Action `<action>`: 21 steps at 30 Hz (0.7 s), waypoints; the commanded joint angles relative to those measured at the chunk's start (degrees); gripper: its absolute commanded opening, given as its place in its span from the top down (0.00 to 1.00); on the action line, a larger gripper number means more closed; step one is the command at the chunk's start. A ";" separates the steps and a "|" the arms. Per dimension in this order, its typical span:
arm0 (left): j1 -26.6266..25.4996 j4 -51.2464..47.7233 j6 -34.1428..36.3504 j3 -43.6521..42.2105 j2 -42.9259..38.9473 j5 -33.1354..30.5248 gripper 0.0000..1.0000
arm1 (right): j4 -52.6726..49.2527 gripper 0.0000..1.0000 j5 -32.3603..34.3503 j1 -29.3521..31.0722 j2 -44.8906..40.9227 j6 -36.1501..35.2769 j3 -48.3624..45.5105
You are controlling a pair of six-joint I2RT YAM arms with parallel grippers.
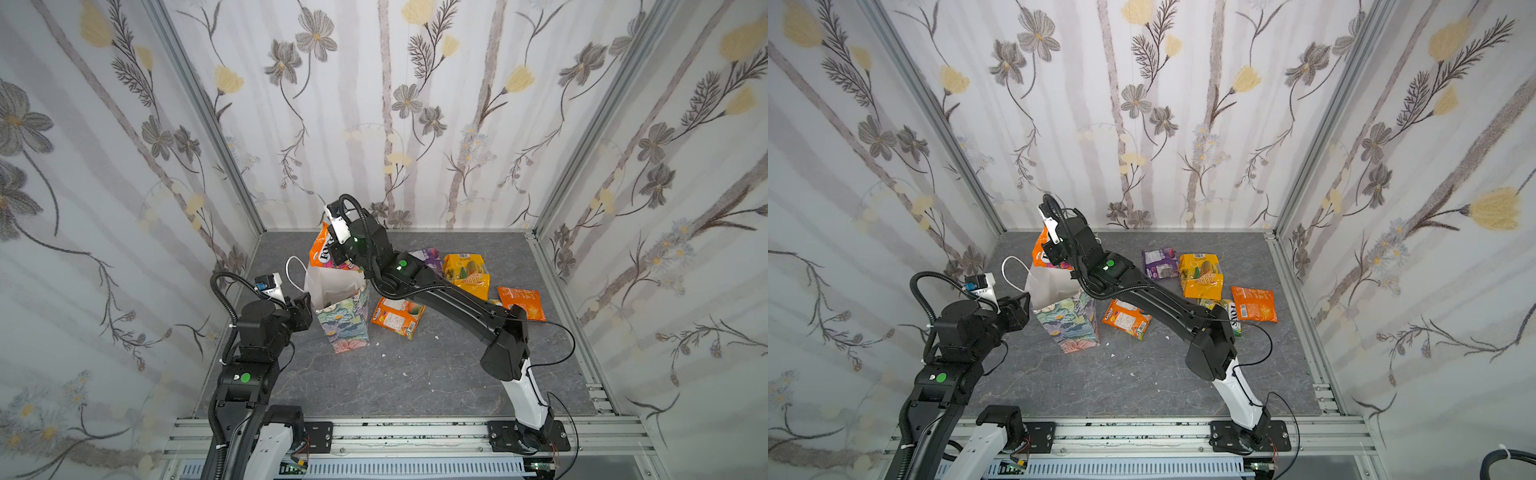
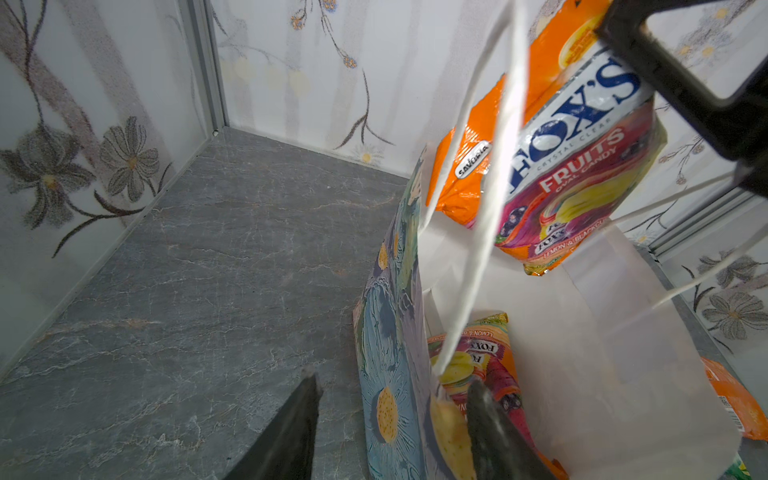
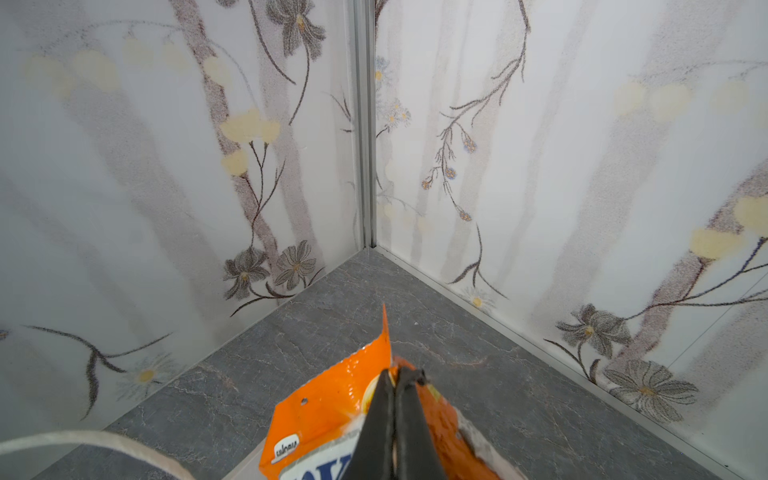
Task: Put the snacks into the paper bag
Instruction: 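Lower the Fox's Fruits bag into the bag and open the right gripper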
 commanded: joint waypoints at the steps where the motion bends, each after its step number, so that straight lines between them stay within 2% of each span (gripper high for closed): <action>1: 0.01 0.58 -0.49 -0.05 -0.07 -0.82 0.44 | 3.74 0.97 -1.54 0.04 0.27 0.12 0.48; 4: 0.01 0.59 -0.48 -0.05 -0.05 -0.70 0.44 | 3.03 0.89 -2.26 0.36 0.27 0.14 0.51; 7: 0.01 0.64 -0.48 -0.05 -0.07 -0.64 0.44 | 2.53 0.86 -1.89 0.64 0.31 -0.15 0.48; 9: 0.01 0.63 -0.48 -0.06 -0.07 -0.58 0.44 | 2.48 0.79 -1.58 0.64 0.18 -0.33 0.51; 14: 0.01 0.60 -0.44 -0.05 -0.16 -0.57 0.44 | 2.96 0.74 -1.99 0.95 -0.81 -0.38 0.51; 21: 0.00 0.59 -0.39 -0.08 -0.16 -0.60 0.44 | 2.43 0.75 -1.59 1.96 -2.01 -1.37 0.51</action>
